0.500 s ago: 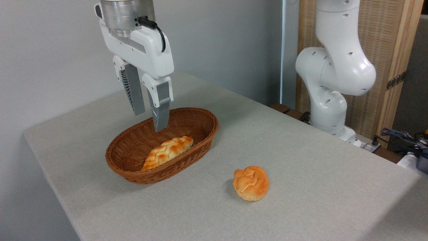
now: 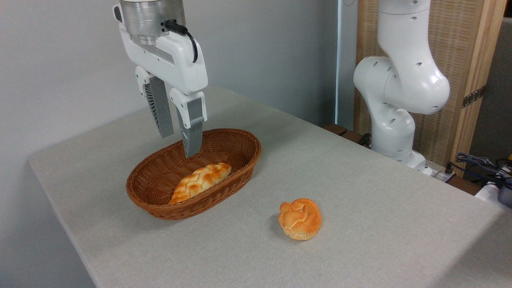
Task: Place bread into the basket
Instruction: 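Move the open gripper from above the basket toward the round orange bun, then lower the gripper down onto the round orange bun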
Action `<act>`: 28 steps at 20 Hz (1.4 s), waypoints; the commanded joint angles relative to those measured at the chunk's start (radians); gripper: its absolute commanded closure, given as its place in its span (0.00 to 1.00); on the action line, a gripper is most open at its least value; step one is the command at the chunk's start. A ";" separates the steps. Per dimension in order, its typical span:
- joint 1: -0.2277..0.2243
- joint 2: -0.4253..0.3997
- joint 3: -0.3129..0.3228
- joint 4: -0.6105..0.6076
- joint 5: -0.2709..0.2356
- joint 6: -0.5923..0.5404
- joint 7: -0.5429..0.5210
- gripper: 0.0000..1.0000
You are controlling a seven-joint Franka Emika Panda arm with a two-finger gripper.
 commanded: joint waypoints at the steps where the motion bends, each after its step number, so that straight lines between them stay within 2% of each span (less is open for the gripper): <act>1: -0.002 -0.015 0.004 -0.012 -0.008 -0.013 0.003 0.00; 3: -0.003 -0.025 0.006 -0.029 -0.008 -0.010 0.005 0.00; 6: -0.003 -0.085 0.007 -0.139 -0.006 0.037 0.022 0.00; 8: -0.003 -0.137 0.007 -0.236 -0.006 0.071 0.081 0.00; 11: -0.002 -0.180 0.020 -0.364 0.001 0.143 0.215 0.00; 14: 0.000 -0.220 0.075 -0.473 0.004 0.201 0.342 0.00; 18: 0.009 -0.257 0.145 -0.589 0.006 0.206 0.644 0.00; 20: 0.018 -0.257 0.153 -0.604 0.006 0.206 0.773 0.00; 21: 0.020 -0.254 0.158 -0.612 0.015 0.206 0.813 0.00; 22: 0.021 -0.253 0.165 -0.622 0.046 0.208 0.842 0.00; 24: 0.021 -0.248 0.165 -0.655 0.141 0.217 0.875 0.00; 25: 0.021 -0.246 0.167 -0.665 0.170 0.232 0.881 0.00; 28: 0.021 -0.239 0.169 -0.698 0.176 0.275 0.888 0.00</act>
